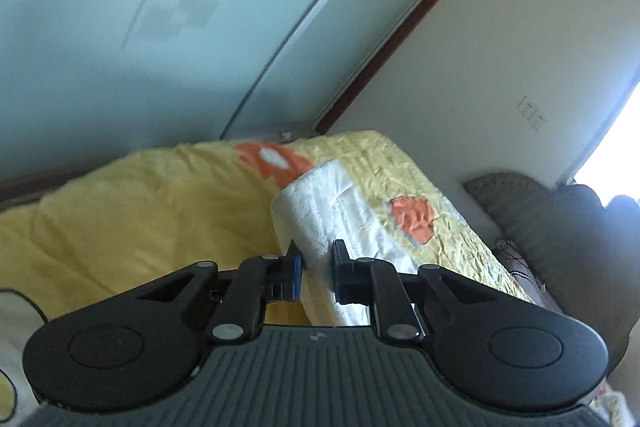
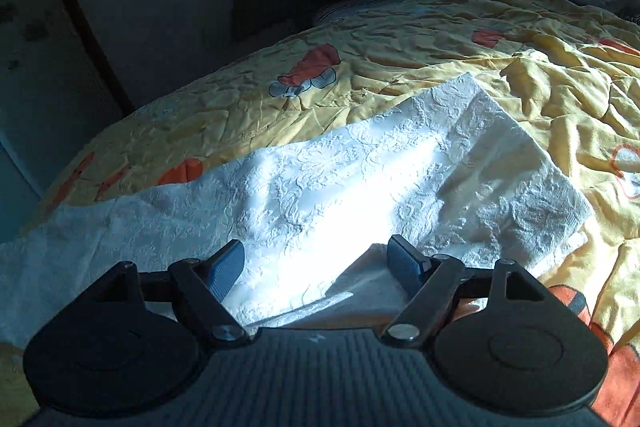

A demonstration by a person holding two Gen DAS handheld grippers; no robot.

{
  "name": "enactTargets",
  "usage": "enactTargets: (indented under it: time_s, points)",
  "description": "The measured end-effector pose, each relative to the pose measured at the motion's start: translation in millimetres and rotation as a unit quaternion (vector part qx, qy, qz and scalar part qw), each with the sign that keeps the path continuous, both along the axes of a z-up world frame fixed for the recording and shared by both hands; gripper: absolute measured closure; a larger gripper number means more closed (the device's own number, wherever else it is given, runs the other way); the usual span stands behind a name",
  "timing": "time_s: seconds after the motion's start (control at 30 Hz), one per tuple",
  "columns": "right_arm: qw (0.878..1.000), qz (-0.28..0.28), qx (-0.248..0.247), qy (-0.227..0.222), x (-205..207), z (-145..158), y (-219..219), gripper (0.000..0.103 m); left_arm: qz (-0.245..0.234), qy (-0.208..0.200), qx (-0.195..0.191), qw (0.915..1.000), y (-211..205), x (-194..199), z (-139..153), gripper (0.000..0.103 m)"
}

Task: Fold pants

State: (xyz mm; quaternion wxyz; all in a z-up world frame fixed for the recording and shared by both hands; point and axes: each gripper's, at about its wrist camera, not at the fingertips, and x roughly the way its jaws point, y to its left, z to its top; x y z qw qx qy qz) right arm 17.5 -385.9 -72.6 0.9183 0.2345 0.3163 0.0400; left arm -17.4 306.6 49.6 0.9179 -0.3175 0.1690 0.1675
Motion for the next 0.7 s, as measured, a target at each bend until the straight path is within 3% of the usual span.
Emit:
enactTargets:
  time_s: [0.07, 0.1, 0.2, 0.27, 0.33, 0.37, 0.43, 0.5, 0.57, 0.63, 0.7]
  points:
    - [1.0, 0.001, 0.005, -0.006, -2, -2, -2, 0.025, 0.006, -0.005, 0.061, 0.9981, -16, -9, 11, 0.085]
    - [1.0, 0.0, 0.008, -0.01, -3, -3, -3, 0.025, 0.012, 0.014, 0.073, 0.9971, -16, -9, 5, 0.085]
    - [1.0, 0.003, 0.01, -0.021, -5, -6, -4, 0.025, 0.029, 0.084, 0.001, 0.996, 4, -1, -34, 0.085]
    - [1.0, 0.007, 0.004, -0.023, -6, -6, -2, 0.025, 0.026, 0.078, 0.035, 0.996, -3, 0, -35, 0.085]
    - [1.0, 0.007, -0.001, -0.026, -6, -6, -1, 0.025, 0.026, 0.078, 0.044, 0.9956, -7, 1, -31, 0.083]
    - [1.0, 0.007, -0.002, -0.028, -7, -7, -1, 0.025, 0.024, 0.086, 0.043, 0.9951, -4, 2, -31, 0.067]
    - [0.999, 0.005, -0.004, -0.032, -9, -7, 0, 0.025, 0.038, 0.09, 0.037, 0.9946, 1, -4, -28, 0.057]
    - [0.999, 0.003, -0.004, -0.032, -9, -7, 0, 0.025, 0.061, 0.076, 0.036, 0.9945, 1, -18, -18, 0.055]
    - [1.0, -0.009, 0.003, -0.02, -7, -3, -1, 0.025, 0.081, 0.061, 0.064, 0.9928, -9, -30, -1, 0.051]
    - [0.999, -0.038, 0.025, -0.003, -7, 4, -2, 0.024, 0.066, 0.041, 0.096, 0.9923, -28, -34, 15, 0.037]
    - [0.996, -0.053, 0.065, -0.002, -8, 14, 0, 0.023, 0.013, 0.022, 0.122, 0.9921, -59, -23, 27, 0.024]
